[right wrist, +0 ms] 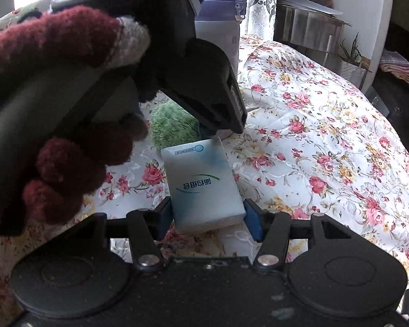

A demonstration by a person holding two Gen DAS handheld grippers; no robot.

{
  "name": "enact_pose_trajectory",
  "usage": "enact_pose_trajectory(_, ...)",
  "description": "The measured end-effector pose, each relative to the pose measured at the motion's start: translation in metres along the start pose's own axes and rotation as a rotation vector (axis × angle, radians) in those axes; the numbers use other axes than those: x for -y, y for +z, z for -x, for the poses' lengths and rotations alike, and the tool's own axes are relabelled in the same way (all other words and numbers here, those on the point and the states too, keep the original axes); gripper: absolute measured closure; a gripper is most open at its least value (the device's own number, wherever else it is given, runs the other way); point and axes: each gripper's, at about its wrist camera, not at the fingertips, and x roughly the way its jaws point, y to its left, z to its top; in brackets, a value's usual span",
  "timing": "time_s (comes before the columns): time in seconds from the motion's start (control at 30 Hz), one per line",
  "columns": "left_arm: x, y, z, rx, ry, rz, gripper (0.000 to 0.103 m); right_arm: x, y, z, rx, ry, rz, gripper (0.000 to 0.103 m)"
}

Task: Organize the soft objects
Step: 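Grasp the green knitted ball with the left tool while the right tool holds the tissue pack, then carry the green ball with the left tool while the right tool carries the tissue pack over the tin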

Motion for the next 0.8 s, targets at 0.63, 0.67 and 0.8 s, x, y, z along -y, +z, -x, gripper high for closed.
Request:
enact_pose_trajectory(0.63, -0.025, -0.045, 0.126, 0.153, 0.079, -0.003, 0.051, 0.007, 0.004, -0.002, -0.002, 0.024, -0.011, 0.048)
enact_pose_trajectory(0.67, -0.024, -0.048, 0.131, 0.158, 0.083, -0.003, 0.051, 0.006, 0.004, -0.001, 0.003, 0.035, -0.006, 0.048)
enact_pose_trajectory(0.8, -0.034, -0.052, 0.152, 0.173, 0.091, 0.010, 0.051, 0.002, 0.008, 0.007, -0.001, 0.093, 0.029, 0.048)
